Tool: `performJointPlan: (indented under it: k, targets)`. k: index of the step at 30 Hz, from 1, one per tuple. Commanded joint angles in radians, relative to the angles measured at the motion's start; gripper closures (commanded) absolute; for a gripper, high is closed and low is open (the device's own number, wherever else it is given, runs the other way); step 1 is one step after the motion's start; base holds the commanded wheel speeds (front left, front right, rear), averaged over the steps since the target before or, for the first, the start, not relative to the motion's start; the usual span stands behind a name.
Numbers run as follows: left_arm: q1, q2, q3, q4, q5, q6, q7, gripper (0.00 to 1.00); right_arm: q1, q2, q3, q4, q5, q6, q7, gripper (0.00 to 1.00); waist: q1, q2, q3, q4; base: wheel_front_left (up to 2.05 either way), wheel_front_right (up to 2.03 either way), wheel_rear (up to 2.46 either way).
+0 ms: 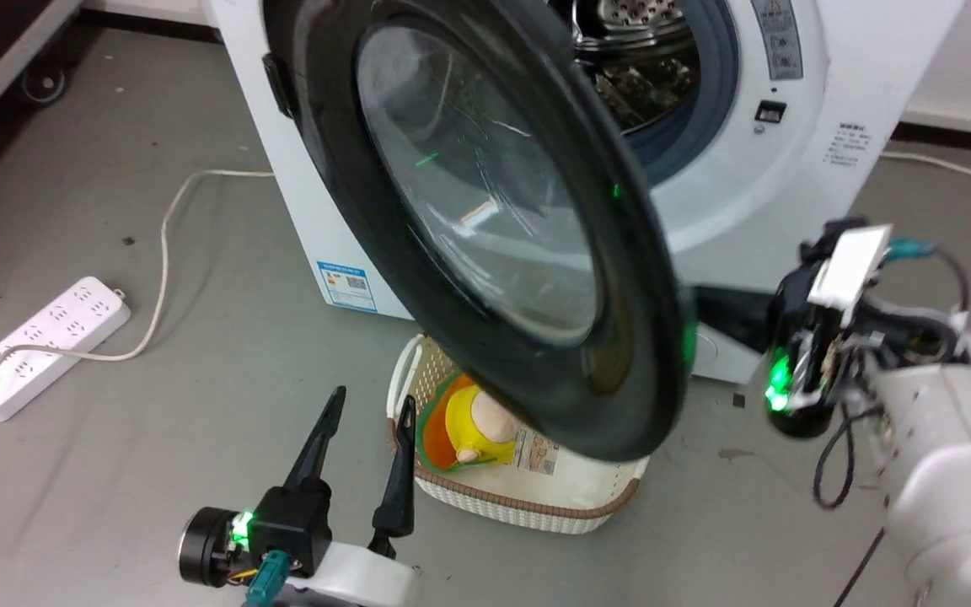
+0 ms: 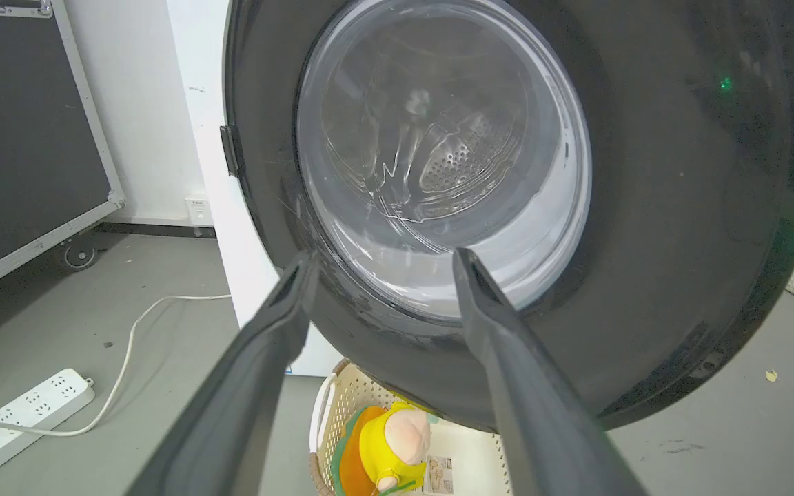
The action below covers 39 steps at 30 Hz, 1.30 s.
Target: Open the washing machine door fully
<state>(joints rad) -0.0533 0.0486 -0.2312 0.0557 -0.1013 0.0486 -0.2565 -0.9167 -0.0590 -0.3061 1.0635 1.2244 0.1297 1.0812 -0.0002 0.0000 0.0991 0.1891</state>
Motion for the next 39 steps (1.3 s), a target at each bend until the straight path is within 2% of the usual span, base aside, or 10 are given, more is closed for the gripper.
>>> performJointPlan:
  k: [1, 9, 14, 15, 16, 17, 19, 27, 34, 39]
  targets:
    - [0.015, 0.002, 0.001, 0.004, -0.001, -0.006, -0.005, 0.00, 0.033, 0.008, 0.021, -0.004, 0.025, 0.001, 0.006, 1.00, 0.0002, 0.0000, -0.006, 0.005, 0.00, 0.00, 0.00]
    - [0.026, 0.002, -0.003, 0.027, -0.029, -0.027, -0.005, 0.00, 0.211, 0.009, 0.436, -0.176, 0.396, 0.001, -0.077, 1.00, 0.0002, 0.0000, -0.021, 0.018, 0.00, 0.00, 0.00]
    - [0.031, 0.002, 0.003, 0.029, -0.025, -0.029, -0.005, 0.00, 0.278, 0.009, 0.618, -0.282, 0.506, 0.001, -0.218, 1.00, 0.0002, 0.0000, -0.023, 0.013, 0.00, 0.00, 0.00]
    - [0.032, 0.002, 0.006, 0.028, -0.025, -0.029, -0.005, 0.00, 0.282, 0.009, 0.631, -0.294, 0.508, 0.001, -0.255, 0.79, 0.0002, 0.0000, -0.024, 0.010, 0.00, 0.00, 0.00]
    - [0.034, 0.002, 0.010, 0.027, -0.025, -0.029, -0.005, 0.00, 0.284, 0.009, 0.636, -0.303, 0.506, 0.001, -0.290, 0.24, 0.0002, 0.0000, -0.026, 0.007, 0.00, 0.00, 0.00]
    - [0.035, 0.002, 0.015, 0.025, -0.026, -0.029, -0.005, 0.00, 0.286, 0.009, 0.638, -0.308, 0.503, 0.001, -0.319, 0.00, 0.0002, 0.0000, -0.028, 0.003, 0.00, 0.00, 0.00]
    - [0.040, 0.002, 0.025, 0.024, -0.026, -0.030, -0.005, 0.00, 0.289, -0.002, 0.631, -0.330, 0.490, 0.001, -0.373, 0.00, 0.0002, 0.0000, -0.035, -0.006, 0.00, 0.00, 0.00]
    - [0.075, 0.002, 0.067, 0.014, -0.102, -0.090, -0.005, 0.00, 0.392, -0.141, 0.607, -0.584, 0.277, 0.001, -0.699, 0.00, 0.0002, 0.0000, -0.086, -0.060, 0.00, 0.00, 0.00]
    - [0.101, 0.002, 0.129, 0.019, -0.080, -0.112, -0.005, 0.00, 0.521, -0.285, 0.662, -0.816, -0.177, 0.001, -1.096, 0.00, 0.0002, 0.0000, -0.116, -0.128, 0.00, 0.00, 0.00]
    - [0.109, 0.002, 0.158, 0.028, -0.061, -0.123, -0.005, 0.00, 0.612, -0.334, 0.645, -0.862, -0.492, 0.001, -1.288, 0.00, 0.0002, 0.0000, -0.129, -0.165, 0.00, 0.00, 0.00]
